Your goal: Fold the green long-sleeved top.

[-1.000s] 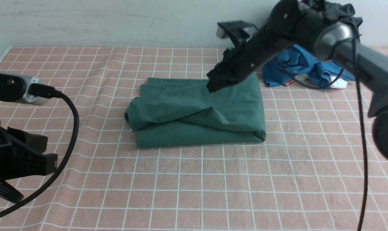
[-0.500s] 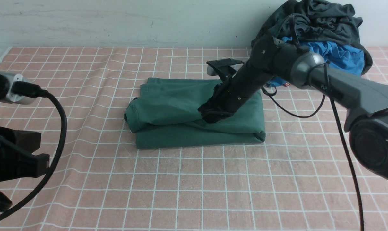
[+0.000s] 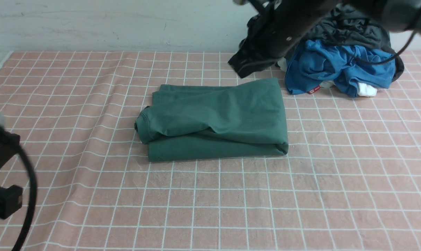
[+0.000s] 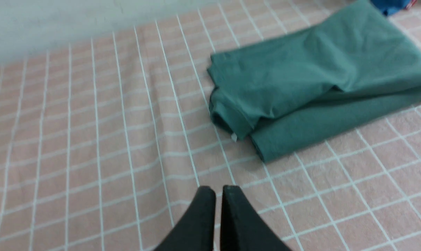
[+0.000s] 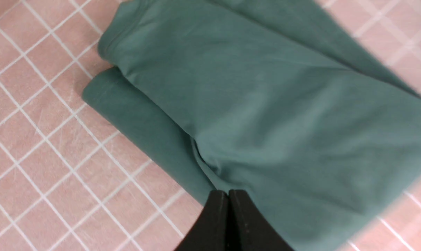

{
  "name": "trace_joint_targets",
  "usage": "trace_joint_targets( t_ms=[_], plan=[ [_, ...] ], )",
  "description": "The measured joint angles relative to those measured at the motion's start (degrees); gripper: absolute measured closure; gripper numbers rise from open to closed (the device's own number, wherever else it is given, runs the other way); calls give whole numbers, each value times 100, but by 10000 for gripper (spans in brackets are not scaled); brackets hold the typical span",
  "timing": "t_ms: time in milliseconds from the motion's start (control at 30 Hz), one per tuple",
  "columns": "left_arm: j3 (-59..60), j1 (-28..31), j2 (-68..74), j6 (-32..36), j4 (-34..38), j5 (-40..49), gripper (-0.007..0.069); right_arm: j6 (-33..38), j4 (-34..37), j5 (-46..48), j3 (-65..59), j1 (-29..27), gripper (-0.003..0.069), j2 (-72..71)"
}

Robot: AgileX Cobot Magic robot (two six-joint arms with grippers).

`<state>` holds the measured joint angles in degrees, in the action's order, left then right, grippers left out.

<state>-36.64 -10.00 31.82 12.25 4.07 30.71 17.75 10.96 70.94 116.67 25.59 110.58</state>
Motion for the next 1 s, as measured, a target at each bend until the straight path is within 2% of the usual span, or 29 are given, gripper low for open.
trace_joint_targets(
  t_ms=[33,167,233,267,333,467,567,600,633,667,767,900,1000],
  plan=[
    [63,0,-104,27,7,-64,608,-17,0,0,0,0,669,0],
    [799,0,-932,141,47,-749,608,-376,-772,-209,-1156,0,669,-1556],
    [1385,0,-1423,160,47,-1362,608,-675,-1385,-385,-2059,0,669,-2546],
    [1470,0,-1492,165,47,-1464,608,-730,-1437,-399,-2142,0,669,-2627],
    [1915,0,-1857,183,47,-2077,608,-1117,-1987,-659,-3288,0,669,-3597],
    [2399,0,-2239,262,47,-2860,608,-2052,-2457,-1607,-5381,0,669,-5232],
    [2496,0,-2344,268,47,-3216,608,-2789,-2554,-2775,-7133,0,669,-6765],
    [2496,0,-2356,268,47,-3239,608,-3039,-2650,-3231,-7766,0,669,-7322],
    [2496,0,-2359,268,47,-3239,608,-3080,-2650,-3231,-7766,0,669,-7322],
    [2502,0,-2357,268,47,-3239,608,-3231,-2778,-3628,-8265,0,669,-7793],
    [2514,0,-2368,269,47,-3197,608,-3793,-3377,-4853,-9657,0,669,-9127],
    [2514,0,-2368,269,47,-3184,608,-4596,-3685,-5655,-10787,0,669,-10412],
    [2519,0,-2368,269,47,-3170,608,-4817,-3860,-5908,-11169,0,669,-10954]
  ],
)
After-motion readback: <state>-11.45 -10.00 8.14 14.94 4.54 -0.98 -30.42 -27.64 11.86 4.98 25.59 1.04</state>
